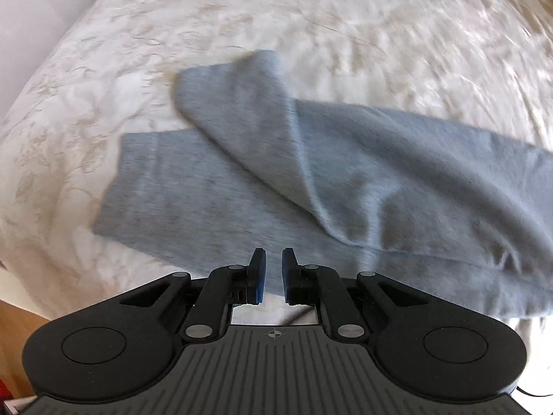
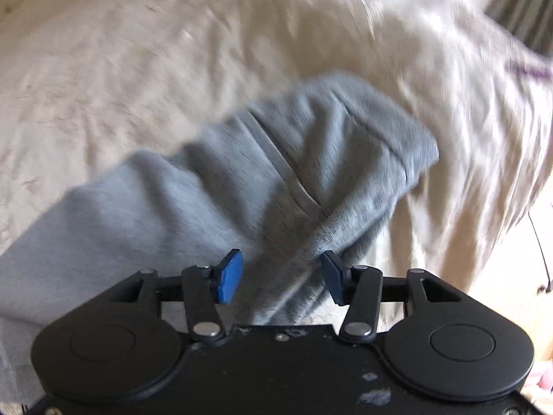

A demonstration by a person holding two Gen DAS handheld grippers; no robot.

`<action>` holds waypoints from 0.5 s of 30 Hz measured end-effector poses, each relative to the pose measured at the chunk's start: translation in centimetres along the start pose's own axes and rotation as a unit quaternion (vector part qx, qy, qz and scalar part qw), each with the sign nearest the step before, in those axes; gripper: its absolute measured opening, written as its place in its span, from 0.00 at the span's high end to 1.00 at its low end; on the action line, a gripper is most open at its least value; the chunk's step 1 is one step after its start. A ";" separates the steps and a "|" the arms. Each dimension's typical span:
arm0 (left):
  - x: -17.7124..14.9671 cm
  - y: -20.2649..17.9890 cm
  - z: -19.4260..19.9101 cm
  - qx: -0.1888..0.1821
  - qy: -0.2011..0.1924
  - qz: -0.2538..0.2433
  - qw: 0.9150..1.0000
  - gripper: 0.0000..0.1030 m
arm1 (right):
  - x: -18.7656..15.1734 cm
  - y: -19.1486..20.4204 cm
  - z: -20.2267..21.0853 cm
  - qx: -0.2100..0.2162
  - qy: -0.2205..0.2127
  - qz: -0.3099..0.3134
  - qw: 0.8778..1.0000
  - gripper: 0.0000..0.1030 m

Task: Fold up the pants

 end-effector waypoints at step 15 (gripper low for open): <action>-1.4 13.2 -11.1 0.041 0.060 -0.039 0.997 0.89 | -5.0 29.8 7.5 0.388 0.015 0.158 0.908 0.47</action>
Point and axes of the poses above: each gripper's, at about its wrist camera, not at the fingertips, and z roughly against the way its jaws point, y to its left, x to its top, the point moved 4 cm from there along -z, roughly the way its jaws point, and after that the axes turned 13 degrees about -y, right-handed, at the moved point
